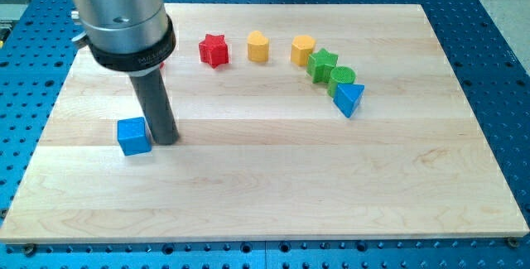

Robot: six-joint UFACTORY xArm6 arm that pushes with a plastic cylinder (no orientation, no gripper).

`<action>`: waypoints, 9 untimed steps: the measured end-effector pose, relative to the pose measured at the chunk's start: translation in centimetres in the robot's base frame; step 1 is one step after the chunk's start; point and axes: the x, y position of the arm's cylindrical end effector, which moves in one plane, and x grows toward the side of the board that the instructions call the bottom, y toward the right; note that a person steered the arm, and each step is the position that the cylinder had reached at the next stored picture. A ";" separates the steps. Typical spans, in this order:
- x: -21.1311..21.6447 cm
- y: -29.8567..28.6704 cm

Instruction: Place the cube at the bottom left corner of the board

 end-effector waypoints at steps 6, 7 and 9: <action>6.0 -10.0; 7.4 -9.6; 14.1 -11.0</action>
